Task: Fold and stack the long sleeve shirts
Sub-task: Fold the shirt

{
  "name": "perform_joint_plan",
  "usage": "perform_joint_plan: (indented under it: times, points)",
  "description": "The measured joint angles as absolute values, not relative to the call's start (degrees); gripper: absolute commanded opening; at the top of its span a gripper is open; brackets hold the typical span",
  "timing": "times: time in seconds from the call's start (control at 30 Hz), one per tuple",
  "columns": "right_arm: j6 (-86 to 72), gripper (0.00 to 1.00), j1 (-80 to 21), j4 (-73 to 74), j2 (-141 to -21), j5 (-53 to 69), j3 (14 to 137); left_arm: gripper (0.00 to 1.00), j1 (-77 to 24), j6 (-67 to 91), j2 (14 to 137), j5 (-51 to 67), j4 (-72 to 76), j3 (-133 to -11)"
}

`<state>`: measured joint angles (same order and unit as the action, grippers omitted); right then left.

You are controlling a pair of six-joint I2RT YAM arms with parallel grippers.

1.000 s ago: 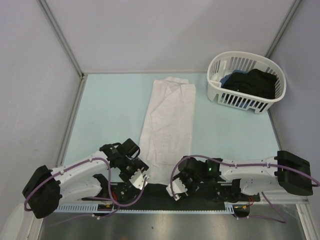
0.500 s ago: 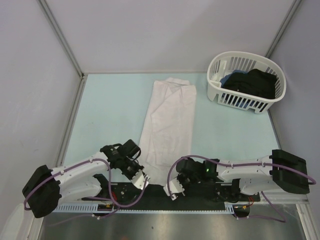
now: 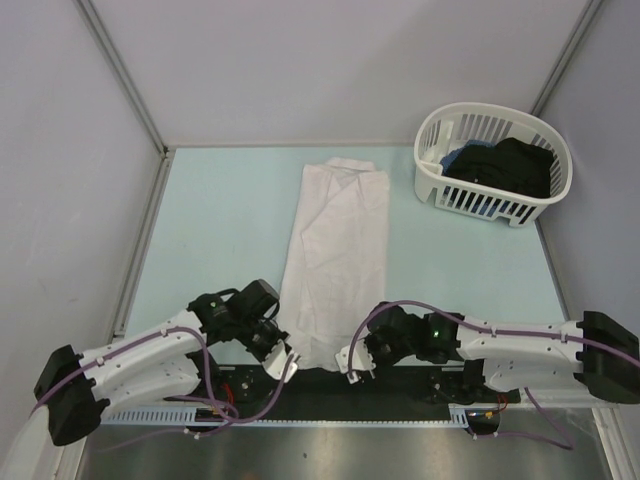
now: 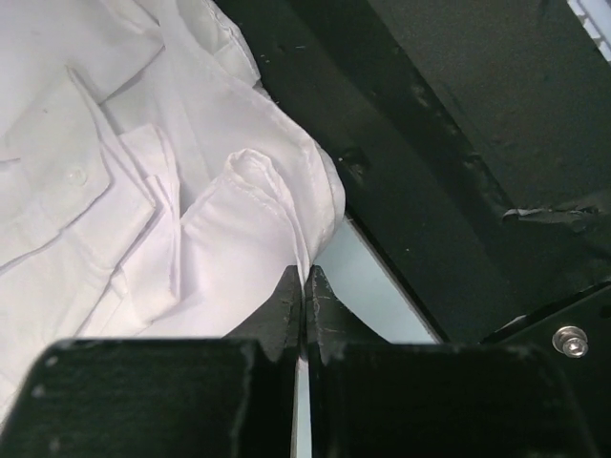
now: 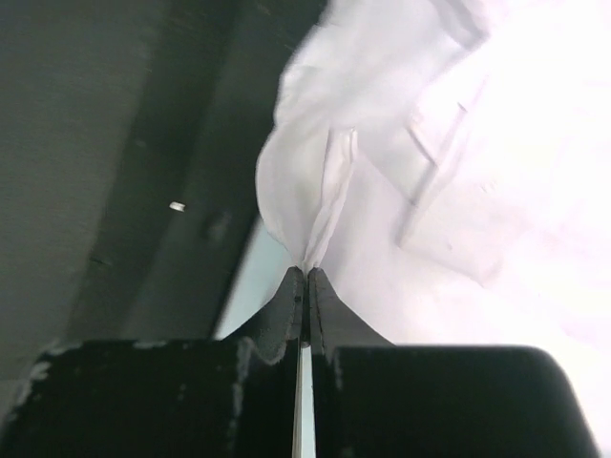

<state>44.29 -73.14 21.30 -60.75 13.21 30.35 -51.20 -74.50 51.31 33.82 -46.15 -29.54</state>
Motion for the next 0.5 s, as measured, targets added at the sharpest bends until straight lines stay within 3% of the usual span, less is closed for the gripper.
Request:
perform_joint_plan:
  times: [0.17,0.33,0.5]
  points:
    - [43.55,0.0,-64.34,22.13,-60.73,14.13,32.01,0.0,-45.39,-73.38,53.25,35.59,-46.46,-33.06]
    - [43.07,0.0,-45.56,21.56,-66.41,18.37,42.3,0.0,-32.29,-71.61,68.77,40.95,-47.29,-50.46]
    - [44.36,0.0,-32.58,19.03,-79.94,23.0,56.49,0.0,-24.1,-67.33,86.94,43.35,-44.12,-67.46]
